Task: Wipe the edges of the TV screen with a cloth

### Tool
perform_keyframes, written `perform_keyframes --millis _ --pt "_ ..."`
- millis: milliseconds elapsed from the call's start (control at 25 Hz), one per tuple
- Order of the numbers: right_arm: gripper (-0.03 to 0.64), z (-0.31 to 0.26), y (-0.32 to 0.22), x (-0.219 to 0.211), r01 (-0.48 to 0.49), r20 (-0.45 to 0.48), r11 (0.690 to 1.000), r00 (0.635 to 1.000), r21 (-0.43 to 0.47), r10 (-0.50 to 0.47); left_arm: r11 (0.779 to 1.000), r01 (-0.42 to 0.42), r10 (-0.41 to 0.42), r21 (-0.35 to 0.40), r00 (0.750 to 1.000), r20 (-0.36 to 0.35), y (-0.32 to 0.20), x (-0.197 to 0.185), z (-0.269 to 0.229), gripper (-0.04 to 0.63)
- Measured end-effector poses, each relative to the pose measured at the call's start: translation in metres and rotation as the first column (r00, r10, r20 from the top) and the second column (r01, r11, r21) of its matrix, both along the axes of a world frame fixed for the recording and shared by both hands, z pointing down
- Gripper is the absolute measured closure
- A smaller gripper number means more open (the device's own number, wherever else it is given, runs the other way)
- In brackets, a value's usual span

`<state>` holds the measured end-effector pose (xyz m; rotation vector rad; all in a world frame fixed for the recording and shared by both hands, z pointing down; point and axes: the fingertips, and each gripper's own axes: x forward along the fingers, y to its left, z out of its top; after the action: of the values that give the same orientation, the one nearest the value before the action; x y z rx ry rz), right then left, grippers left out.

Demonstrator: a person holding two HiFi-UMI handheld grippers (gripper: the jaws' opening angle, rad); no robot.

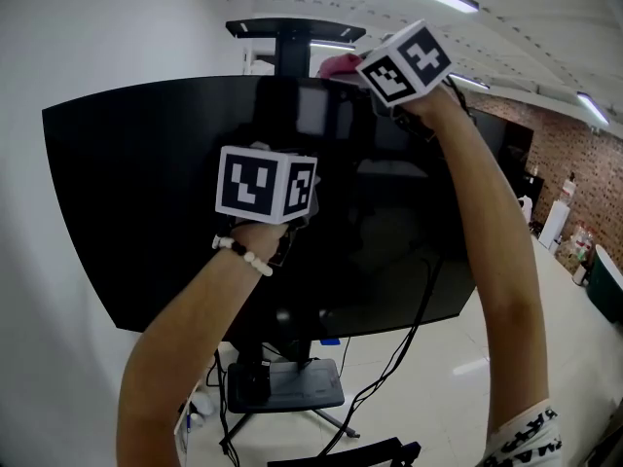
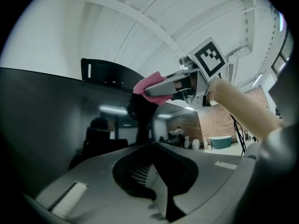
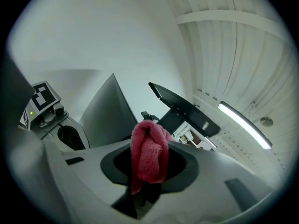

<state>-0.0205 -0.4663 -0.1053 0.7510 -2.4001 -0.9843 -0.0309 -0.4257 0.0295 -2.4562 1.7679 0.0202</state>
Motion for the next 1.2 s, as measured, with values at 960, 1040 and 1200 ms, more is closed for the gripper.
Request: perform_keyframes --millis 960,1040,1200 --pt "0.5 0.014 0.1 -0.237 0.189 -0.07 0.982 0.98 0.007 -0.189 0.933 0.357 -0.359 -0.051 0.933 -0.03 0.118 -0.253 0.03 0.609" --pt "0.5 0.014 0.107 -0.255 0.186 -0.073 0.983 0.98 0.01 -0.185 0.931 0.361 -0.362 -0.049 0.932 -0.026 0.13 -0.273 0.03 0.609" --pt "0.5 0.014 0.126 -0.302 0.206 -0.057 0.979 0.977 -0.009 -0.206 0.933 0.354 -0.355 -0.057 0.935 -0.004 0.153 -0.31 0.035 0.609"
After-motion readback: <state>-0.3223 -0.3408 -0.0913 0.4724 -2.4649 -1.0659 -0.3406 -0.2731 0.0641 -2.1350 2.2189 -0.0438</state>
